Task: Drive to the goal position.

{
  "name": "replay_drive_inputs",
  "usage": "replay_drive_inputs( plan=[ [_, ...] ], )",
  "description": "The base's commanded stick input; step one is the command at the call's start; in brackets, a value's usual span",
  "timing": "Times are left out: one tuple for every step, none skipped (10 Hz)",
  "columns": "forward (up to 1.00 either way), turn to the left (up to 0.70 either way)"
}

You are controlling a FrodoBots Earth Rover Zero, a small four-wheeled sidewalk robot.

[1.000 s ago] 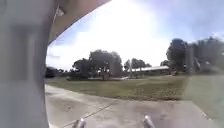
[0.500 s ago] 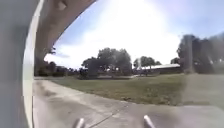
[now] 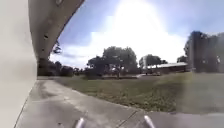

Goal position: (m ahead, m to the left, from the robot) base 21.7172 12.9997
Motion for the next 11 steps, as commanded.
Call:
replay_drive_inputs(
  plan=[
    [0.70, 0.35],
    [0.70, 0.35],
    [0.70, 0.35],
    [0.70, 0.35],
    [0.70, 0.35],
    [0.70, 0.35],
    [0.70, 0.35],
    [0.70, 0.35],
    [0.70, 0.35],
    [0.70, 0.35],
    [0.70, 0.09]
  ],
)
